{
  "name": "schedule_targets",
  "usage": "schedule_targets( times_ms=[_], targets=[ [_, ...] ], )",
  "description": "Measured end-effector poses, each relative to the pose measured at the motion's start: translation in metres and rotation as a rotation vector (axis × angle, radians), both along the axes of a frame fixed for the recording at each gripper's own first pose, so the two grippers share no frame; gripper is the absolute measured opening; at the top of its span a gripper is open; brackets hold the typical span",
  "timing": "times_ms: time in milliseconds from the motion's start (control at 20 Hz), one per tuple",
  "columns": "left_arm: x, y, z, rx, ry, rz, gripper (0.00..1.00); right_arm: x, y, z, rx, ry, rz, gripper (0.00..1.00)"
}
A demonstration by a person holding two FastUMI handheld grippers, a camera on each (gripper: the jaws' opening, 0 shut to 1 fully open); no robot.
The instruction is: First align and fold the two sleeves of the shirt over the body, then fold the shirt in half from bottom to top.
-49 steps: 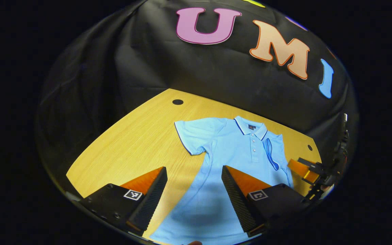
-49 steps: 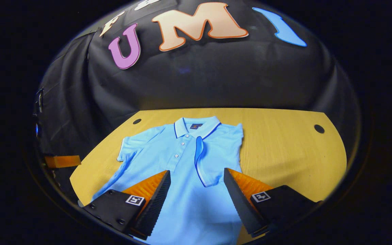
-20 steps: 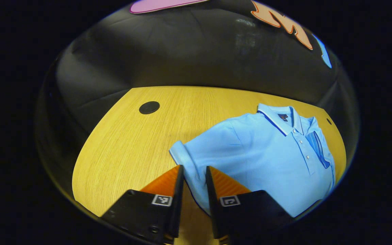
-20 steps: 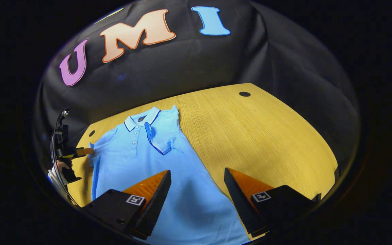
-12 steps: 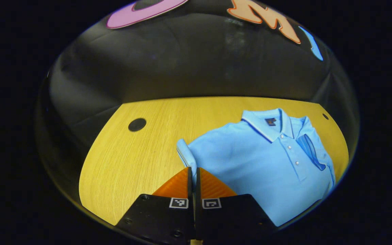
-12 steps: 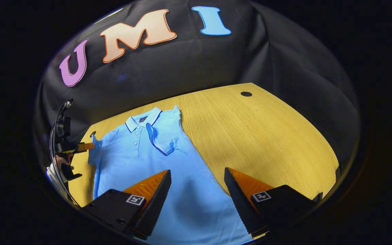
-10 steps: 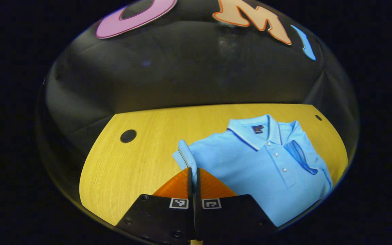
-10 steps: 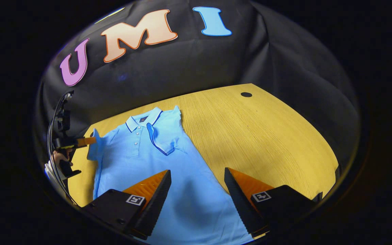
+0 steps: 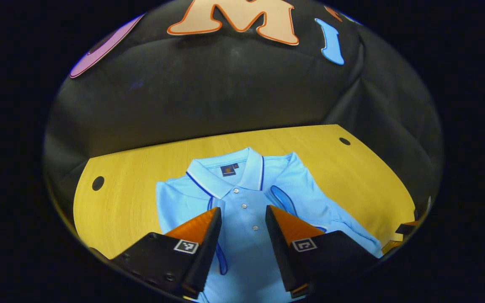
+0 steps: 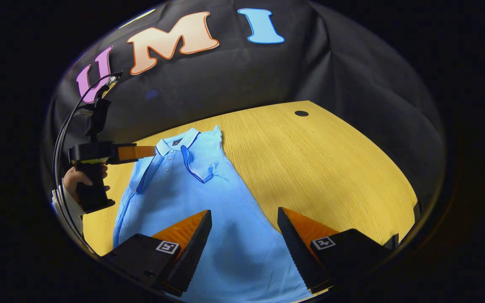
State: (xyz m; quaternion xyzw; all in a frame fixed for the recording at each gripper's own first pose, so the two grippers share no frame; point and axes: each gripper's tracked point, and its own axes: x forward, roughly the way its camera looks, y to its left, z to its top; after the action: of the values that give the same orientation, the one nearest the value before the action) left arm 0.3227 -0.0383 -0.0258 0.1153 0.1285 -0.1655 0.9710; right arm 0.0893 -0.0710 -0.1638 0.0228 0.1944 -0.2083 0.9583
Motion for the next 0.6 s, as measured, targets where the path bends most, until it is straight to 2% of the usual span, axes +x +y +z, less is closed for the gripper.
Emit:
schedule_targets(
  times_ms=[50, 150, 350, 600],
  targets=[
    [-0.007, 0.000, -0.002, -0.013, 0.005, 0.004, 0.78, -0.005, 0.000, -0.001, -0.002, -0.001, 0.005, 0.98],
    [-0.024, 0.005, -0.008, -0.042, 0.008, 0.025, 0.93, -0.016, 0.001, -0.005, 0.008, -0.003, 0.018, 0.98],
    [-0.079, 0.037, -0.022, -0.088, 0.000, 0.109, 0.96, -0.046, 0.000, -0.013, 0.002, -0.005, 0.063, 0.98],
    [-0.171, 0.088, -0.069, -0.107, -0.013, 0.259, 0.96, -0.099, 0.005, -0.044, -0.041, 0.046, 0.182, 0.98]
  ],
)
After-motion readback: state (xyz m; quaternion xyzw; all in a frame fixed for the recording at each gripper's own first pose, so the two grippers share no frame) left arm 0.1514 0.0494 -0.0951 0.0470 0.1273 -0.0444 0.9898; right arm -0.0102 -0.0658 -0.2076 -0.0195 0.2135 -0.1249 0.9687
